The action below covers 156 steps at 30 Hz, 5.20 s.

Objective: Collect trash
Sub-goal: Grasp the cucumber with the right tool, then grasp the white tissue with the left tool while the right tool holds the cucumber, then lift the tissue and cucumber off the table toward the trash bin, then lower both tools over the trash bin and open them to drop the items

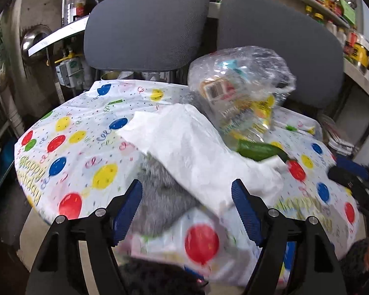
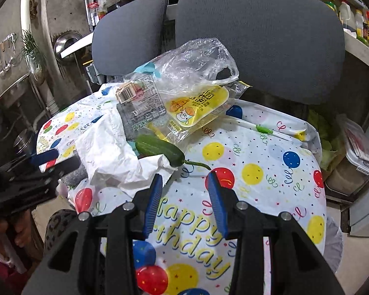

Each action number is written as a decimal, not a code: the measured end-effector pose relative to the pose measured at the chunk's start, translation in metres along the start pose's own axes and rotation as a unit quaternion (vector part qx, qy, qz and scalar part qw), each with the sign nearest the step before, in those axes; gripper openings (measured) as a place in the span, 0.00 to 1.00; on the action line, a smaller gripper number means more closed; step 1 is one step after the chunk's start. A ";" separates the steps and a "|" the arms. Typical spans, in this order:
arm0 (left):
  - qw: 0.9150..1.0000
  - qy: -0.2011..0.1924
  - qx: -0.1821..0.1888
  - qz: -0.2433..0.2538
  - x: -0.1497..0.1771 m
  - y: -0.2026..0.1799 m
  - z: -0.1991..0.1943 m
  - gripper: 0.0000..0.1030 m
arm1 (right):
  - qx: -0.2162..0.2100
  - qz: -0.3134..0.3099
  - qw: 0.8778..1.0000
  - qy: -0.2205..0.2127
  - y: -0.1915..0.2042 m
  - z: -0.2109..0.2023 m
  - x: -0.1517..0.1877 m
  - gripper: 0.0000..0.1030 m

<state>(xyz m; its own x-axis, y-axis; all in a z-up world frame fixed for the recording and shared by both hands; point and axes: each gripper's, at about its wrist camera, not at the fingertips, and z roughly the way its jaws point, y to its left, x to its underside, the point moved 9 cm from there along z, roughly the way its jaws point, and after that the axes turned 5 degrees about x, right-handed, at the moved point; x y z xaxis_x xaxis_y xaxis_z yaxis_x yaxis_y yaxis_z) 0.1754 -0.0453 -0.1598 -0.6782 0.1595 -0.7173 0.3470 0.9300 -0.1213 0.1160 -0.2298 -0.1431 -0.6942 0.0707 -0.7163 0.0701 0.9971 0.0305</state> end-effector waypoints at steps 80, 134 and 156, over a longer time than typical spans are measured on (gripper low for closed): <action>0.993 -0.095 0.067 0.036 -0.108 -0.040 -0.036 0.22 | -0.024 0.013 0.999 -0.046 -0.040 -0.024 -0.007 0.28; 0.953 -0.218 0.174 0.117 -0.139 -0.142 -0.159 0.00 | 0.028 0.087 0.989 -0.113 -0.113 -0.086 -0.005 0.28; 0.893 -0.044 0.377 0.240 -0.010 -0.452 -0.048 0.00 | 0.225 0.229 0.945 -0.066 -0.312 -0.177 0.147 0.28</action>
<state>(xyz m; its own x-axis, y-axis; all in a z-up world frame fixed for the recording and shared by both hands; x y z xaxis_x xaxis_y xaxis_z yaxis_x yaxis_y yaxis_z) -0.0054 -0.4518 -0.0647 -0.2925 0.4230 -0.8576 0.9444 0.2685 -0.1896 -0.1344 -0.5250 -0.1341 -0.4236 0.4580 -0.7816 0.6599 0.7471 0.0801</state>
